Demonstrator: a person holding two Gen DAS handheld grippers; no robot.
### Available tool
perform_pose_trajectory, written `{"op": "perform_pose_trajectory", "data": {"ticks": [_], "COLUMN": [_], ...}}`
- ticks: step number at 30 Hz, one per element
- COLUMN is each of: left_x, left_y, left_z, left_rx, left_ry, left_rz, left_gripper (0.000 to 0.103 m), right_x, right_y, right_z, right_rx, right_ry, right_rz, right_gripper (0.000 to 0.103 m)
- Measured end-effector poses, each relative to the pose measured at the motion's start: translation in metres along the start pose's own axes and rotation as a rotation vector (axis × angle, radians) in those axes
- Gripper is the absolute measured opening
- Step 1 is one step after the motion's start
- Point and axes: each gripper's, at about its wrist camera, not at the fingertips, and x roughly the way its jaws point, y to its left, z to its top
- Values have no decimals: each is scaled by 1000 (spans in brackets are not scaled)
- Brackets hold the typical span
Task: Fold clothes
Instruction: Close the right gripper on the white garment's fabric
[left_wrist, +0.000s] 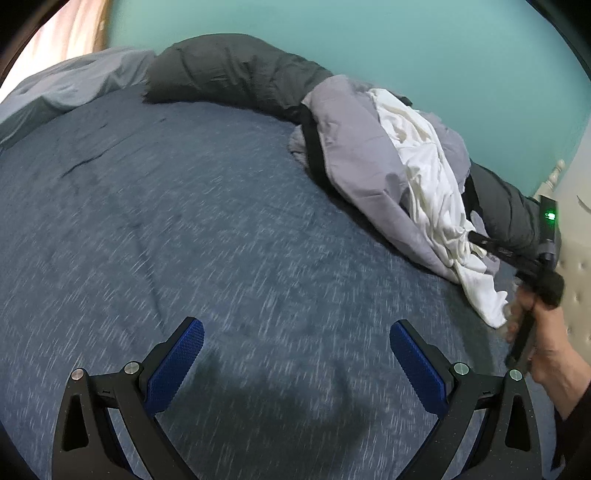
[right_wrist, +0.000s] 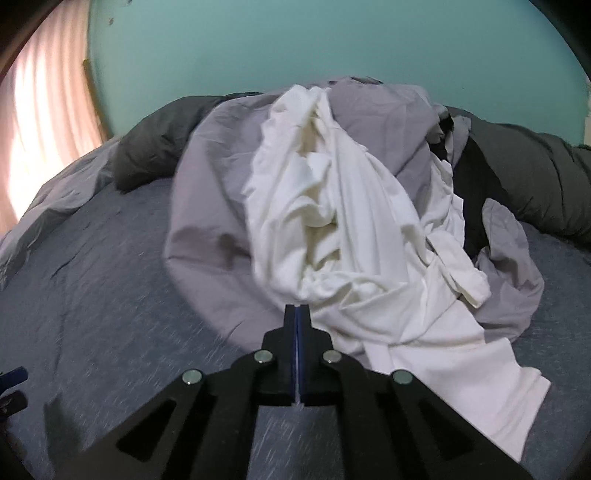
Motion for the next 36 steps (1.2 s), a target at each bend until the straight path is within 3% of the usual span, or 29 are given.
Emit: {"op": "perform_pose_trajectory", "data": {"ticks": [4, 6, 8, 9, 19, 21, 23, 24, 29, 36], "left_x": [-16, -17, -14, -12, 16, 16, 13, 11, -1, -50], "left_y": [7, 10, 12, 12, 11, 12, 10, 9, 4, 7], "left_z": [-14, -18, -19, -19, -15, -19, -24, -26, -30, -43], "left_rx": [-6, -9, -16, -18, 9, 15, 25, 30, 30, -3], "left_ry": [11, 18, 22, 24, 22, 25, 22, 20, 19, -1], "left_rz": [16, 10, 17, 20, -31, -43, -45, -50, -59, -56], "left_gripper": [103, 103, 103, 103, 103, 103, 103, 103, 103, 103], "right_x": [-16, -13, -9, -5, 68, 61, 55, 52, 36, -78], "right_y": [1, 0, -3, -6, -13, -10, -8, -7, -1, 30], "right_z": [-2, -1, -4, -5, 6, 6, 7, 7, 8, 3], "right_rx": [29, 29, 36, 46, -10, -26, -41, -49, -88, -70], "right_ry": [35, 36, 38, 43, 41, 31, 20, 14, -13, -135], "right_rz": [-8, -38, -60, -59, -143, -127, -112, -104, -65, 108], "right_gripper": [1, 12, 69, 73, 73, 59, 21, 16, 13, 12]}}
